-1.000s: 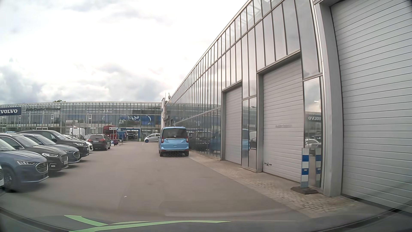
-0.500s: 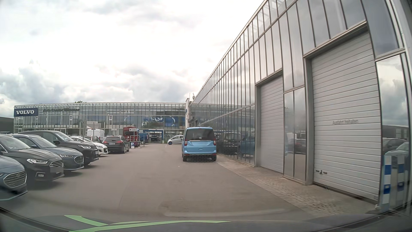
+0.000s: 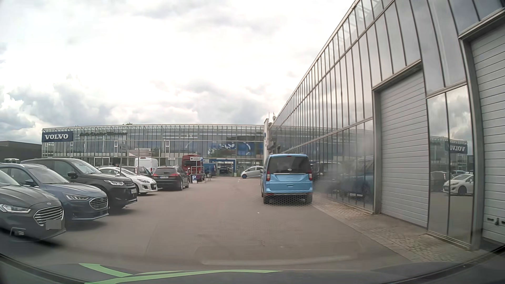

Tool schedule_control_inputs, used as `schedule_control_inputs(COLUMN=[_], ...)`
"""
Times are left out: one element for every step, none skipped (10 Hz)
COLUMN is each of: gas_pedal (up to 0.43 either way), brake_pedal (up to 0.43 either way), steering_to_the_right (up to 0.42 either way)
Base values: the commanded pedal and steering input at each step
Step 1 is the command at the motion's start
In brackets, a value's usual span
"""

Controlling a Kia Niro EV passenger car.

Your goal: Follow the waypoints while adhering to traffic rules and regulations

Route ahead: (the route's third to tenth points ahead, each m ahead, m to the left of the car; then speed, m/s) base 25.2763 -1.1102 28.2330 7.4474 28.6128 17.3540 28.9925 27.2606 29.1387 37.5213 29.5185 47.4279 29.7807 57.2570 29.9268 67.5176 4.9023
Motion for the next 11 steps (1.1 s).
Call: schedule_control_inputs(gas_pedal=[0.067,0.067,0.067,0.067,0.067,0.067,0.059,0.059,0.059,0.059,0.059], brake_pedal=[0.000,0.000,0.000,0.000,0.000,0.000,0.000,0.000,0.000,0.000,0.000], steering_to_the_right=[-0.178,-0.165,-0.145,-0.123,-0.103,-0.084,-0.070,-0.058,-0.049,-0.042,-0.026])
